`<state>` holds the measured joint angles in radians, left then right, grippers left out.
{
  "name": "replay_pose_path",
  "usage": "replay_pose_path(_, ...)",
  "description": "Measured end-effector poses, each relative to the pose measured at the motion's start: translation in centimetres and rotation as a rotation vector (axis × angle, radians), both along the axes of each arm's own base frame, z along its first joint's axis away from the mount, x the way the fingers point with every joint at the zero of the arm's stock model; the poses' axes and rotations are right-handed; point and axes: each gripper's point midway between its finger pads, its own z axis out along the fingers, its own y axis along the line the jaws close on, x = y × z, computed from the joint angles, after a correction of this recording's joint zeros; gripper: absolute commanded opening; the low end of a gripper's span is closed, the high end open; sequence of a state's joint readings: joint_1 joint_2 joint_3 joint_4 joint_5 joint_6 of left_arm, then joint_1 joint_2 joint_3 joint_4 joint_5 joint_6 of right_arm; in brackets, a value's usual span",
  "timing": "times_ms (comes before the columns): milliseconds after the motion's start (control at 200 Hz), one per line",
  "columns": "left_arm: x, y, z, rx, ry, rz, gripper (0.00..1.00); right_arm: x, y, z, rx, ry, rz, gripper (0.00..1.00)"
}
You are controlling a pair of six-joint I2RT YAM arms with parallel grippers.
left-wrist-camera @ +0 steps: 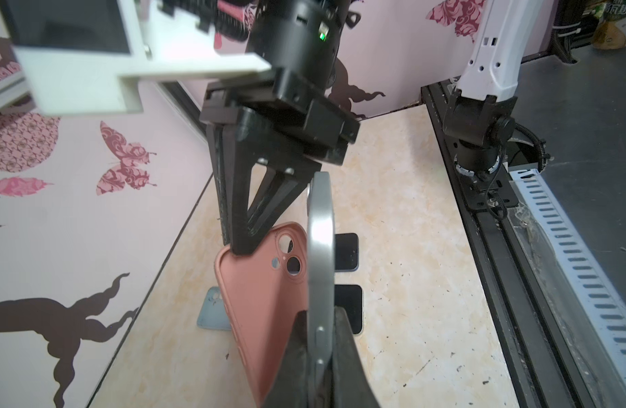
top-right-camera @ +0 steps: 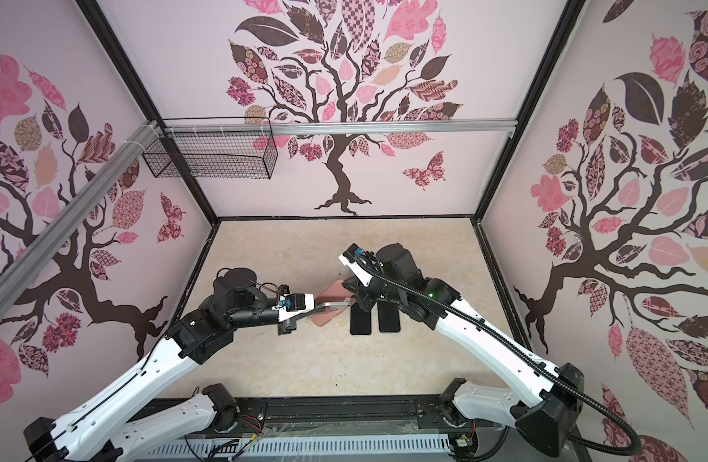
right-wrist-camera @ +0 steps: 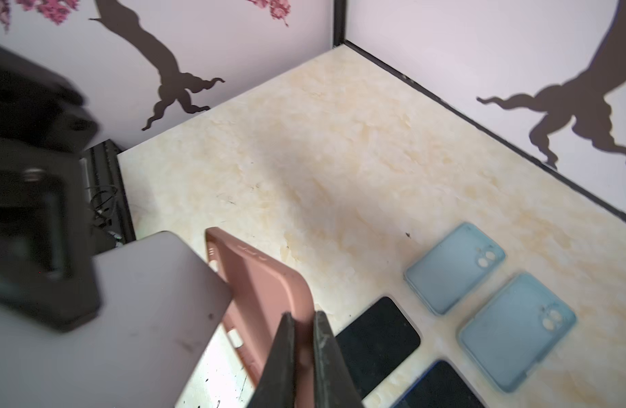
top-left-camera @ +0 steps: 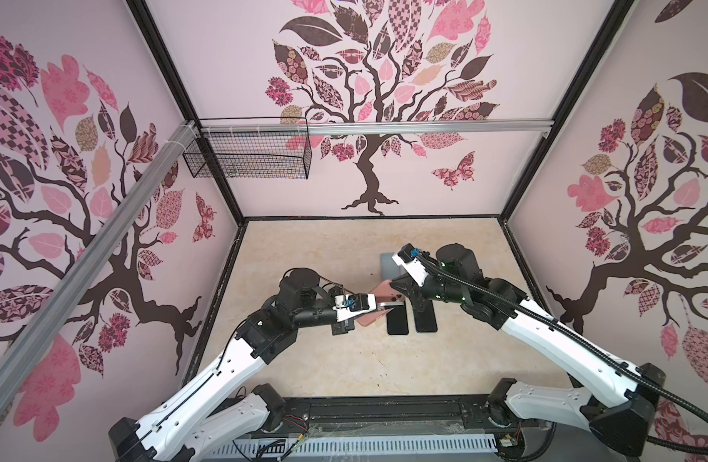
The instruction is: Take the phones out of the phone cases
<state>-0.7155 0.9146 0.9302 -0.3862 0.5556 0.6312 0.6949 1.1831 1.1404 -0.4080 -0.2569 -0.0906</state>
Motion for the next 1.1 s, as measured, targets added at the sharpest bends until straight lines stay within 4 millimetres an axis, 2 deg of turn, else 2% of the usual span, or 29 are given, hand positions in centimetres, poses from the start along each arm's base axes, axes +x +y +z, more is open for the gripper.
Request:
replay_pose_path(200, 0.1, 0.4, 0.1, -0.057, 0.059, 0.041, 0.00, 2.9, -2.7, -0.2, 0.023, 0.045, -0.181, 0.00)
replay_pose_path(370, 2.8, 1.9, -0.5, -0.153, 0.268, 0.197, 0.00, 4.1, -5.0, -1.6, 0.010, 0.042, -0.340, 0.00)
replay_pose_path(505, 4.3, 2.7, -2.1, -0.210, 0.433, 0.322, 0.00, 4.6, -7.7, -3.1, -0.024, 0.025, -0.480, 0.00)
replay_pose_path(720, 6.6, 3.1, -6.3, -0.226, 0.723, 0.513, 0.00, 4.4, -11.3, -3.2, -0.037, -0.034, -0.626, 0.00)
replay_pose_path(915, 8.6, 3.0, -11.7, -0.176, 0.982, 0.664, 0.00, 4.0, -12.5, -2.2, -0.020, -0.073, -0.668, 0.00)
replay_pose_path(1100, 10.0, 4.3, -17.6, -0.113, 1.243, 0.819, 0.00, 3.4, -13.0, -2.7, -0.027, -0.072, -0.674, 0.00)
